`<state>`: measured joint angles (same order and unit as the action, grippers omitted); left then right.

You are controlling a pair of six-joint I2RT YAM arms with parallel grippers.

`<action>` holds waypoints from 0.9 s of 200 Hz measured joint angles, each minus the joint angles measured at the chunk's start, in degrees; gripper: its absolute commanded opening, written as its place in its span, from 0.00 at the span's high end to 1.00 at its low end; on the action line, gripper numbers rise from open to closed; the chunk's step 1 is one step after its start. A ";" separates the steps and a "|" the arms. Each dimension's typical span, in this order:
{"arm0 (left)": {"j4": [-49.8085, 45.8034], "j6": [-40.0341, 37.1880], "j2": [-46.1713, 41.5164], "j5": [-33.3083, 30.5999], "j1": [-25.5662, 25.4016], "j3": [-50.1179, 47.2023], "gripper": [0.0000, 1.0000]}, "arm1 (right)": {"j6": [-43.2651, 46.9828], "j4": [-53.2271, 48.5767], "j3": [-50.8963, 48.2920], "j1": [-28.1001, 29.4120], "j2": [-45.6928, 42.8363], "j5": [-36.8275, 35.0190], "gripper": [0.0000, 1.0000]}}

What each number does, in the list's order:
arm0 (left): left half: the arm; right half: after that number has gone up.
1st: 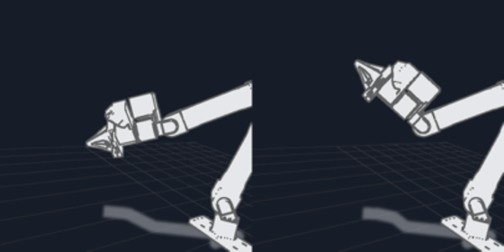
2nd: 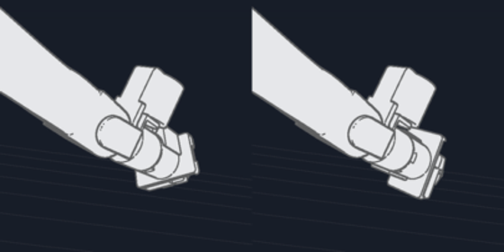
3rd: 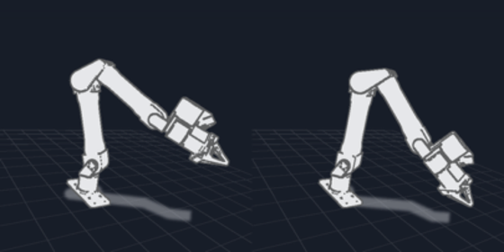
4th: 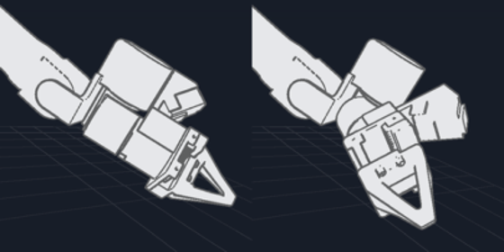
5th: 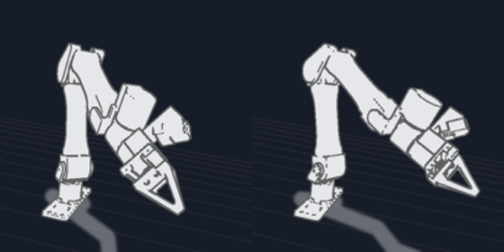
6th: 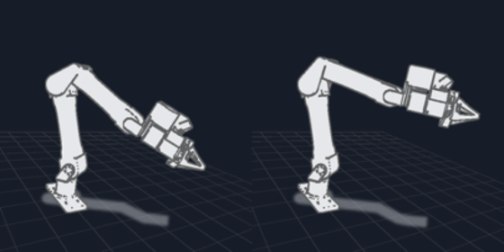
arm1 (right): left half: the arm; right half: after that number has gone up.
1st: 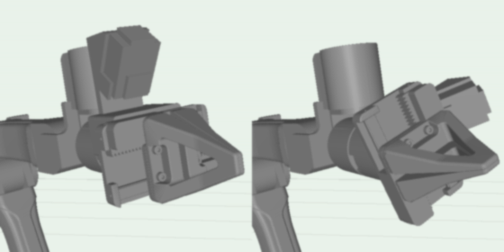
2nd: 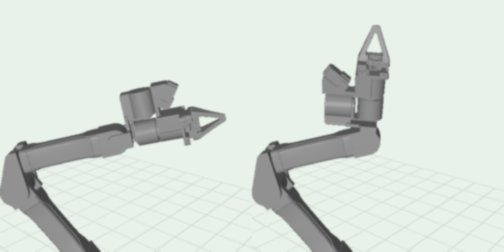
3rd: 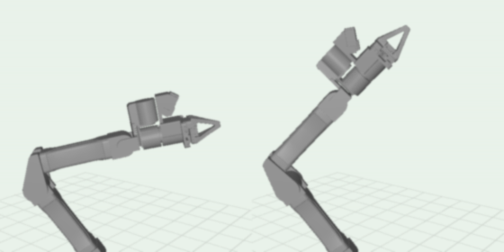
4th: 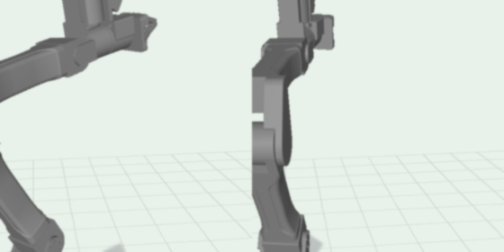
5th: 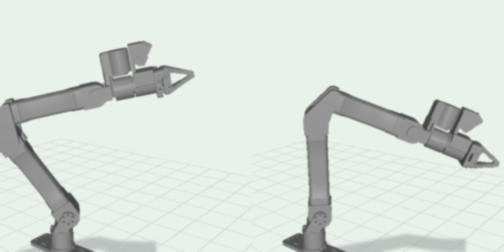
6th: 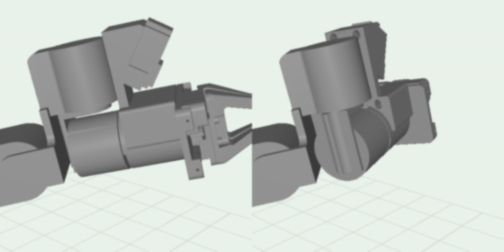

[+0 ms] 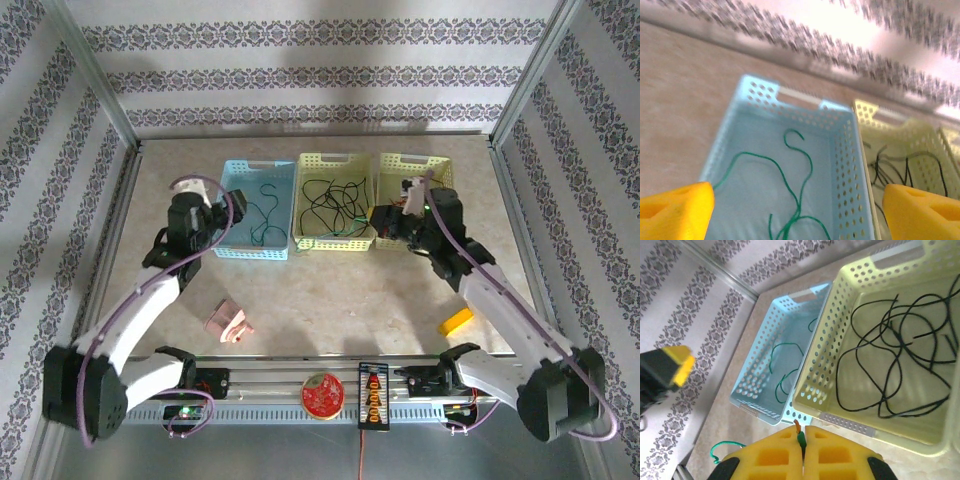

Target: Untangle the cables

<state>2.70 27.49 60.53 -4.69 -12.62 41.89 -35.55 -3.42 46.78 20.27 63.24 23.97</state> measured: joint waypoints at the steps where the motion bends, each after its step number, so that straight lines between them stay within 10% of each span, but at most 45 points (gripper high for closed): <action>1: -0.07 0.09 -0.24 -0.20 0.00 -0.13 0.13 | -0.02 0.04 0.26 0.24 0.37 -0.17 1.00; 89: -13.05 8.66 -15.65 -11.91 0.00 -10.60 0.11 | -0.70 1.92 40.46 9.20 45.07 -5.22 1.00; 111: -13.75 8.59 -16.13 -12.15 0.00 -10.58 0.10 | -0.61 -0.87 51.23 9.99 55.06 -5.22 0.90; 141: -14.69 8.33 -14.88 -12.11 0.00 -10.03 0.10 | -0.70 -5.33 60.43 11.52 62.97 -3.43 0.51; 180: -15.21 7.21 -14.38 -12.09 0.00 -9.42 0.09 | 0.31 -7.30 58.12 12.13 60.65 -3.37 0.46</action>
<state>-12.51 34.70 46.15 -16.78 -12.62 32.47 -35.24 -10.72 104.90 32.40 123.90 20.60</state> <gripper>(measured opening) 0.908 0.538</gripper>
